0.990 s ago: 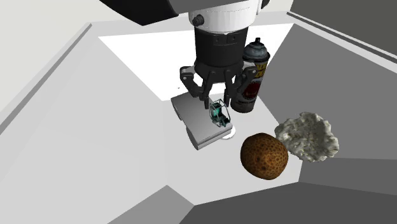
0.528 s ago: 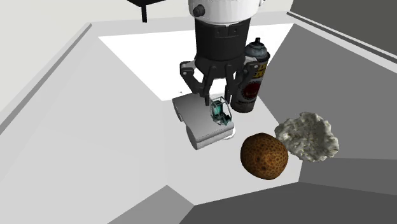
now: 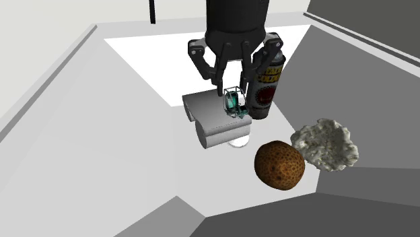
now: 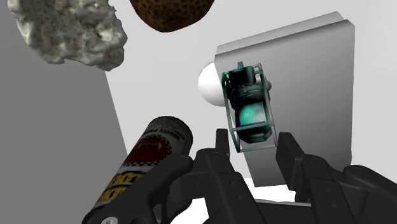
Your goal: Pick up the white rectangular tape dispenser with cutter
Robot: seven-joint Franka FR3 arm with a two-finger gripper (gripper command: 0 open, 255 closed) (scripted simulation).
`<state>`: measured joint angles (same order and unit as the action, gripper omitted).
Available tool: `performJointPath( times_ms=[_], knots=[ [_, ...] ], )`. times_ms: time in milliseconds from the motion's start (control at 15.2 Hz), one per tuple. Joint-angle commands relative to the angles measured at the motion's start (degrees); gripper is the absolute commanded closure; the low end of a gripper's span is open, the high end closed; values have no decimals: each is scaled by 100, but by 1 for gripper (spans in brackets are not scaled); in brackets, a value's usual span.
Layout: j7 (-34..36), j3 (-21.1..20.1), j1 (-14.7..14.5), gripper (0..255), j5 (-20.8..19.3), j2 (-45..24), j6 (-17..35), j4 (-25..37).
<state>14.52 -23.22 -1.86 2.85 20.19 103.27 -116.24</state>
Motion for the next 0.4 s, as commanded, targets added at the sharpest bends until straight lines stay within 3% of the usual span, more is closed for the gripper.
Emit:
performJointPath(
  times_ms=[0, 330],
  knots=[
    [1, 4, 11, 255, -16, -35, -168, 204],
    [-2, 12, 24, 255, -34, -74, -409, 482]
  ],
)
